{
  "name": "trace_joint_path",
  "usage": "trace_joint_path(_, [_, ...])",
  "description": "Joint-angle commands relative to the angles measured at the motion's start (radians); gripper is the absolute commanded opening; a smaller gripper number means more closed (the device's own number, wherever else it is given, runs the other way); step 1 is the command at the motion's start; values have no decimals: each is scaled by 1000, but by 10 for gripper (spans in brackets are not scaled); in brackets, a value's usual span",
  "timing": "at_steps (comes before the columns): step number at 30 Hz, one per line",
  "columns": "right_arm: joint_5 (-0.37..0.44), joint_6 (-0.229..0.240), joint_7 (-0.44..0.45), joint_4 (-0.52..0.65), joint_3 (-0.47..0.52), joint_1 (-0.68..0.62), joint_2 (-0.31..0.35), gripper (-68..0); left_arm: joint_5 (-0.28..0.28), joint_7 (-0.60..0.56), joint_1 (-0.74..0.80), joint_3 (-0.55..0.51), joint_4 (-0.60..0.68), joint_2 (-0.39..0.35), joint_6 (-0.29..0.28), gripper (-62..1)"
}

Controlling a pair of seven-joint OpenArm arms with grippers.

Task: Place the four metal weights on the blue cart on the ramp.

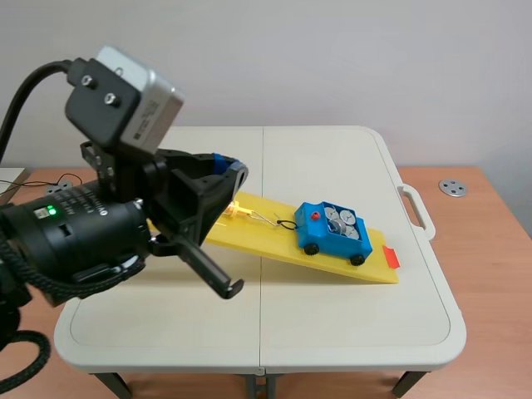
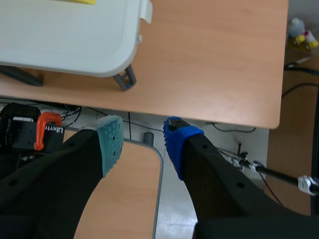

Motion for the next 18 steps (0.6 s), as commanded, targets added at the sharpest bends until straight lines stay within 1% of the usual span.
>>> trace_joint_path(1, [138,26,21,77,87,-74,-7,-482,23,-103,-37,-11,51,42,52,-580])
trace_joint_path(3, [161,26,-5,77,121,-101,-17,-486,61,-103,-56,5,27,63,76,-580])
trace_joint_path(7, [190,26,-42,77,177,-140,-29,-528,141,-99,-95,27,-24,96,126,-580])
trace_joint_path(9, [193,26,-53,77,198,-142,-36,-563,180,-80,-115,33,-54,111,158,-580])
trace_joint_path(10, [193,26,-57,77,205,-142,-37,-580,196,-80,-122,33,-71,118,166,-580])
trace_joint_path(12, [193,26,-60,77,210,-142,-37,-599,229,-77,-137,33,-105,127,190,-580])
trace_joint_path(14, [193,26,-63,77,210,-142,-37,-601,269,-71,-153,33,-135,135,220,-580])
trace_joint_path(16, [193,26,-63,77,210,-142,-37,-601,305,-57,-171,33,-164,140,261,-580])
trace_joint_path(18, [193,26,-63,77,210,-141,-37,-601,314,-53,-185,33,-187,140,283,-580])
